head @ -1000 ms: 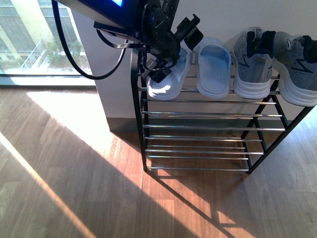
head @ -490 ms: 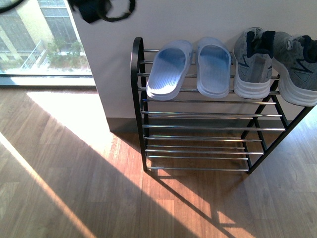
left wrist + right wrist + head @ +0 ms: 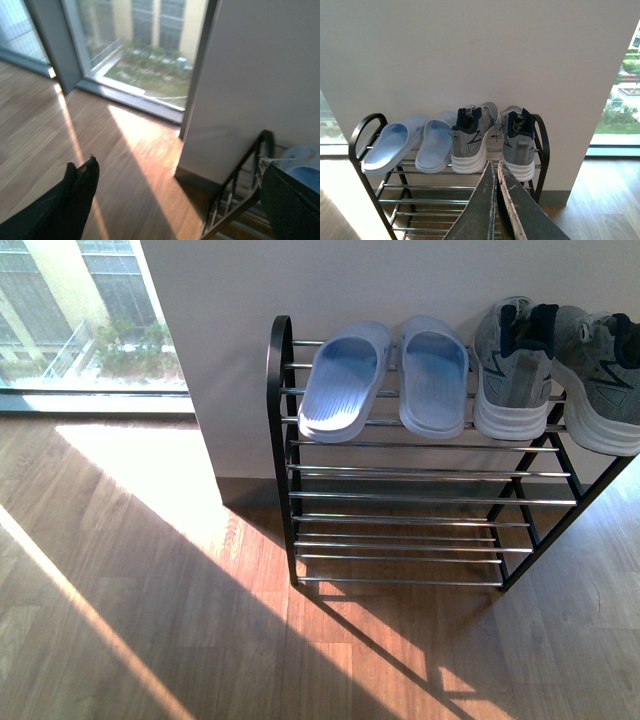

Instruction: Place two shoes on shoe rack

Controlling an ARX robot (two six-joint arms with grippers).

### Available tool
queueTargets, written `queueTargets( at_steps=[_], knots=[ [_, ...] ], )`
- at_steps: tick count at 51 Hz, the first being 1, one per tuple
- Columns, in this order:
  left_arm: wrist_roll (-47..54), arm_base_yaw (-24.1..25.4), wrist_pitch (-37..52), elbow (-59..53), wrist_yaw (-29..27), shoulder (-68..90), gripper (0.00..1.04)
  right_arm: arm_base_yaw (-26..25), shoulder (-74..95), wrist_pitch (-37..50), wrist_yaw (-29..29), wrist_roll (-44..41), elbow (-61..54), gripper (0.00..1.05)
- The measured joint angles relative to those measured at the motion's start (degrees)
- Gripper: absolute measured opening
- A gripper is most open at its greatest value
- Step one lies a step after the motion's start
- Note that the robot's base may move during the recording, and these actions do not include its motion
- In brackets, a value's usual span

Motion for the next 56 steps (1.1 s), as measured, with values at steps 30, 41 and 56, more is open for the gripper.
queueTargets(
  at_steps=[30, 41, 56],
  knots=[
    [19.39, 16.26, 26.34, -29.29, 29.2, -21.38, 0.01, 0.0, 0.0, 0.0, 0.02, -0.02, 0.0, 0.92],
    [19.47, 19.32, 22.53, -32.61, 32.52, -28.48, 0.01, 0.0, 0.0, 0.0, 0.04, -0.02, 0.0, 0.96],
    [19.54, 26.01, 16.55, -35.36, 38.73, -37.22, 0.01, 0.0, 0.0, 0.0, 0.09, -0.02, 0.0, 0.96]
  ],
)
